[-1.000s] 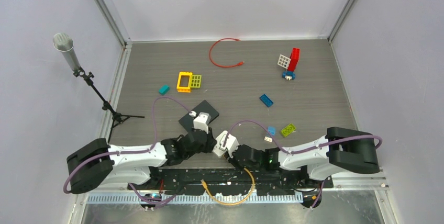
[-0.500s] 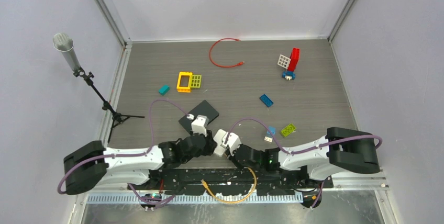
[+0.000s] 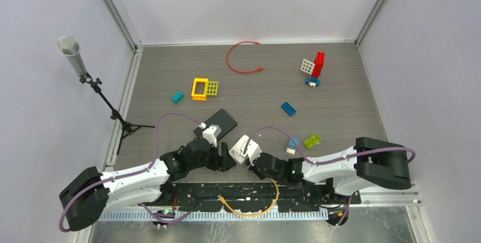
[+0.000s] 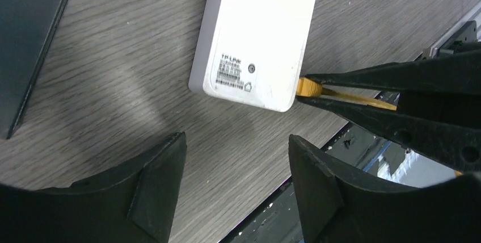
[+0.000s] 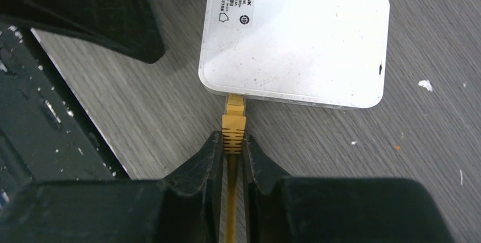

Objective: Insert the plug into the switch port
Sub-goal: Insert the connector into the switch port.

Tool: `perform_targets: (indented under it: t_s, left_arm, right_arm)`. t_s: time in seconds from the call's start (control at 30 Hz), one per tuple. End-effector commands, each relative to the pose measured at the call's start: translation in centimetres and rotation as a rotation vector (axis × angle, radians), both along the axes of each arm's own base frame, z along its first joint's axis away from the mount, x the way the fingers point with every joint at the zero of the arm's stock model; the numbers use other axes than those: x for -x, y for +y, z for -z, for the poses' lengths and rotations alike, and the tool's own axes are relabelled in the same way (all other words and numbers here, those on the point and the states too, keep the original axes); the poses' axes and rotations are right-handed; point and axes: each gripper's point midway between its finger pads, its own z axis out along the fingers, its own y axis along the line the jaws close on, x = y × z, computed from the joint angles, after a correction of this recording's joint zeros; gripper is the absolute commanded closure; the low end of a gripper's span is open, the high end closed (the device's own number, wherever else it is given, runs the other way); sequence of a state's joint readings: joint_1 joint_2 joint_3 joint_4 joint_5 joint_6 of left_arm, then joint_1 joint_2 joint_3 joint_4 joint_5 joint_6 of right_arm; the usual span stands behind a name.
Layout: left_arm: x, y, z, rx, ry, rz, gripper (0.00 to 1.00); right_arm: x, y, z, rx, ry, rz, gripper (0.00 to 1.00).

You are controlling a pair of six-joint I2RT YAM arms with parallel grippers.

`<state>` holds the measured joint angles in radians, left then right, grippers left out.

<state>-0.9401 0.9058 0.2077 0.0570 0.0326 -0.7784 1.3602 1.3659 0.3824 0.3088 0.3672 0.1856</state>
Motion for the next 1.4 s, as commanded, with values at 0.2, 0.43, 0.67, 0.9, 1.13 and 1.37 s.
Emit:
perform_targets:
  t_s: [0.2,0.43,0.67,0.9,1.13,1.37]
  left_arm:
    - [-1.0,1.0,-0.1,0.023,0.013,-0.084,0.31]
    - [-1.0,2.8,-0.3,0.026,-0.02,-0.154,0.31]
    - [0.8,0.9,-0.4,0.192,0.026,-0.077,0.38]
    - [1.9,0.4,-1.1,0.244,0.033,-0.01,0.47]
    - [2.5,0.5,-0.1,0.224,0.058,0.008,0.6]
    - [2.6,0.0,0.3,0.212,0.066,0.031,0.77]
  right_arm:
    - [2.8,0.6,-0.2,0.098,-0.015,-0.318,1.0]
    - [3.5,0.5,-0.9,0.12,-0.054,-0.461,1.0]
    - [3.6,1.5,-1.7,0.055,-0.025,-0.53,1.0]
    - [2.3,1.3,-0.8,0.074,-0.011,-0.492,1.0]
    - [2.0,1.4,-0.3,0.076,-0.005,-0.478,1.0]
    - [2.0,1.8,0.0,0.078,0.003,-0.487,1.0]
